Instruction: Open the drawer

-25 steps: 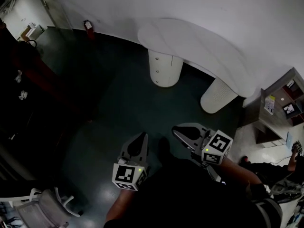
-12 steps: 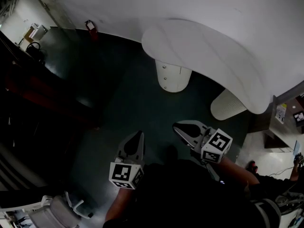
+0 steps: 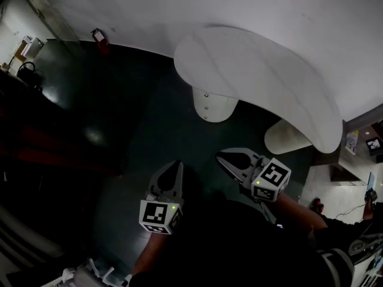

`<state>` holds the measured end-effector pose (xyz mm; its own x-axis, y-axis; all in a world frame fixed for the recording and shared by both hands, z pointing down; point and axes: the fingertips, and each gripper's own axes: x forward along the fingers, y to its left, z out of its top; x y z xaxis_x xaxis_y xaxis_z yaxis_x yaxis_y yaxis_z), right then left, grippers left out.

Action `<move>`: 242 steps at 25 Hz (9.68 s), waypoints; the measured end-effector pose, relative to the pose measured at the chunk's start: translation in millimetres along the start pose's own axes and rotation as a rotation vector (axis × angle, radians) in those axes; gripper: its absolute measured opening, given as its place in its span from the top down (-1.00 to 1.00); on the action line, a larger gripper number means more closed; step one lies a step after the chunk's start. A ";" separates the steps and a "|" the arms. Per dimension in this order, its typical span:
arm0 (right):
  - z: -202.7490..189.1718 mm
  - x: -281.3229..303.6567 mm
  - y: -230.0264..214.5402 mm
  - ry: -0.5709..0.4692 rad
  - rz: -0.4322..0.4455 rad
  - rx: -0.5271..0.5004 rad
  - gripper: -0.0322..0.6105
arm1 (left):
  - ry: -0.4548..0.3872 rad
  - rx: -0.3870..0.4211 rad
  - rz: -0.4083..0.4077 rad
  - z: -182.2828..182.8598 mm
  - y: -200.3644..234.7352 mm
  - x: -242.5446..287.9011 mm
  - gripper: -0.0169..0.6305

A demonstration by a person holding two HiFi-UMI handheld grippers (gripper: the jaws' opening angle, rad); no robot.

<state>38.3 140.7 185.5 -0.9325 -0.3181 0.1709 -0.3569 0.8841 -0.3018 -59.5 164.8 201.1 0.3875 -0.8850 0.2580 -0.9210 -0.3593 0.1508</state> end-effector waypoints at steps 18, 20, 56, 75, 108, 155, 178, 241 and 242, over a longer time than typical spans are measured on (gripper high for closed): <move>33.4 102.5 -94.1 0.020 -0.071 0.045 0.84 | 0.051 0.035 -0.149 31.1 102.6 133.0 0.92; 23.6 106.8 -110.5 0.028 -0.089 0.070 0.84 | 0.055 0.022 -0.148 26.0 103.9 147.2 0.92; -257.3 210.4 -324.3 0.253 -0.233 0.050 0.84 | 0.122 0.071 -0.217 -207.0 170.7 347.0 0.91; -318.8 203.1 -406.5 0.177 -0.370 0.058 0.84 | 0.074 0.151 -0.287 -251.5 151.3 443.0 0.91; -335.2 151.0 -398.7 0.138 -0.397 0.148 0.84 | 0.105 0.108 -0.246 -280.8 142.1 516.9 0.42; -328.3 154.7 -377.9 0.162 -0.389 0.180 0.84 | 0.142 0.097 -0.285 -299.8 145.4 432.1 0.63; -290.6 148.7 -241.2 0.260 -0.250 0.115 0.84 | 0.329 0.034 -0.302 -348.0 151.0 317.4 0.63; 78.6 78.2 -152.6 -0.007 -0.115 -0.068 0.85 | -0.003 0.058 0.082 65.7 146.4 147.6 0.89; 83.9 74.8 -152.5 -0.013 -0.118 -0.069 0.85 | -0.016 0.057 0.077 72.5 142.0 146.1 0.90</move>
<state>18.4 -46.6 165.6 -0.8853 -0.4250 0.1886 -0.4596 0.8617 -0.2152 -136.6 -36.9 191.0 0.3150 -0.9153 0.2512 -0.9491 -0.3056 0.0765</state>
